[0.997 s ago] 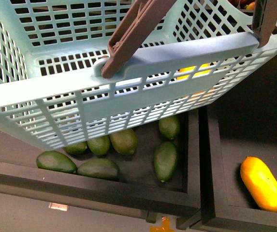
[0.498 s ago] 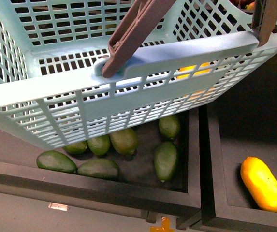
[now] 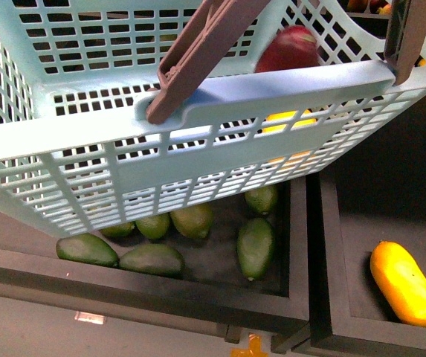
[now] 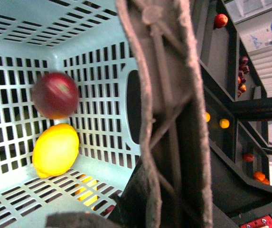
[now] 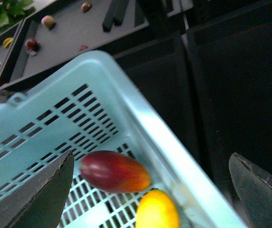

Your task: Pick lemon and mango into basket

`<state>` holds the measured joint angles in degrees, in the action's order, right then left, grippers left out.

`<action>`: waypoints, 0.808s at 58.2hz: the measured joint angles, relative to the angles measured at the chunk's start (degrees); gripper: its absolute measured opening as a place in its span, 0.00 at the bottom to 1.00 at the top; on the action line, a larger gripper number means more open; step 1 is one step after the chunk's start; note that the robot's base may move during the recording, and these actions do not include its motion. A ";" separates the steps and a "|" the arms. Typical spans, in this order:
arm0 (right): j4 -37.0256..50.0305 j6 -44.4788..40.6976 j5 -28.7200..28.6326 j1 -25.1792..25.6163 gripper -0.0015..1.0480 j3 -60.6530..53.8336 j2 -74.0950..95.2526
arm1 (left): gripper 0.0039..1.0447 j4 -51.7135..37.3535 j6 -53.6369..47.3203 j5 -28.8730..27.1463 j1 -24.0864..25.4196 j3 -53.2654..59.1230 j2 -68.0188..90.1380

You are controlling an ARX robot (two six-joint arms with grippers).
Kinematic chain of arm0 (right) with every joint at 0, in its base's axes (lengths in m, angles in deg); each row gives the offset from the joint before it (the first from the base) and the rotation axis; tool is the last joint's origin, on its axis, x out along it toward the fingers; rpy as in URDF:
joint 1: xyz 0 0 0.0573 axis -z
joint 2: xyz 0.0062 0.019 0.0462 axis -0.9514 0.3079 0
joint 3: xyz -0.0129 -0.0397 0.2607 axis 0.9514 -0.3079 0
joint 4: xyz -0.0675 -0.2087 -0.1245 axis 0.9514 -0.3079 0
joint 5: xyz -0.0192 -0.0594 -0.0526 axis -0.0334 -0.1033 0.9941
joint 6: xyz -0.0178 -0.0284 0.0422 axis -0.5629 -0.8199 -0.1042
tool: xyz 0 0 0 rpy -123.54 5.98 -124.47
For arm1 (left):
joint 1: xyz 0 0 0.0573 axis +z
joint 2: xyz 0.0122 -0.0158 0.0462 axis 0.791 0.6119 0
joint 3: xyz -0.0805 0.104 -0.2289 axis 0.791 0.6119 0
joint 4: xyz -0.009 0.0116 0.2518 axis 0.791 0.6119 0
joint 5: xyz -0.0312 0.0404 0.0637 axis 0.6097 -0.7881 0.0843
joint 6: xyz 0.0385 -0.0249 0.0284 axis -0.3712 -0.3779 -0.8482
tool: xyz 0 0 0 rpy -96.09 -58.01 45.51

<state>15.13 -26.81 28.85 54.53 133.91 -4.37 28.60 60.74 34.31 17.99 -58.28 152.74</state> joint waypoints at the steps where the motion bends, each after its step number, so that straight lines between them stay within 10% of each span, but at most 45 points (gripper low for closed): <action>1: -0.42 -0.24 0.57 0.50 0.92 -0.55 -1.16 | 0.04 0.00 -0.02 -0.04 0.00 0.00 0.00; 9: -3.10 -2.58 4.26 3.85 0.92 -4.28 -8.68 | 0.04 0.00 -0.26 -0.55 0.04 0.00 0.00; 18: 19.67 -19.80 -2.29 7.30 0.70 -16.94 -15.43 | 0.04 0.00 -0.15 -0.07 0.04 0.00 0.00; 35: 28.55 -30.64 -7.32 12.22 0.03 -36.22 -27.34 | 0.04 0.00 -0.02 0.15 -0.04 0.00 0.00; 47: 27.56 -31.08 -12.00 17.27 0.02 -42.01 -34.32 | 0.04 0.00 -0.13 -0.09 -0.04 0.00 0.00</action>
<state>42.69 -57.89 16.85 71.79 91.90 -38.69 28.60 60.61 34.23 17.95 -58.28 152.74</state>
